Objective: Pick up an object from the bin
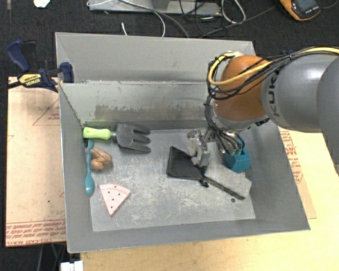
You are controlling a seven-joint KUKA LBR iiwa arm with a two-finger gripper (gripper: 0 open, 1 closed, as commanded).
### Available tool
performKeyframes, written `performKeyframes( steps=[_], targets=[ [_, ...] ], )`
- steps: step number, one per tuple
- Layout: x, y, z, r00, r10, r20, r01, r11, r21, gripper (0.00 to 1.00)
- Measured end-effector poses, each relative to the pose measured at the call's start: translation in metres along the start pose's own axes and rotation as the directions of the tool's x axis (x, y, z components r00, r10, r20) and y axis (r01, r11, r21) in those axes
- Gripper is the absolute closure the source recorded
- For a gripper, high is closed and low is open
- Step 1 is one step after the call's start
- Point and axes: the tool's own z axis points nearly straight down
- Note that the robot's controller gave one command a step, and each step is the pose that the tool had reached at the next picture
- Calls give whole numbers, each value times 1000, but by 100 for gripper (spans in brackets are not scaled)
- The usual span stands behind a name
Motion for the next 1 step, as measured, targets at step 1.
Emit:
performKeyframes(
  steps=[1],
  targets=[
    [5, 42, -84, 1000, -30, 1, 30, 1000, -2, 100]
  ],
)
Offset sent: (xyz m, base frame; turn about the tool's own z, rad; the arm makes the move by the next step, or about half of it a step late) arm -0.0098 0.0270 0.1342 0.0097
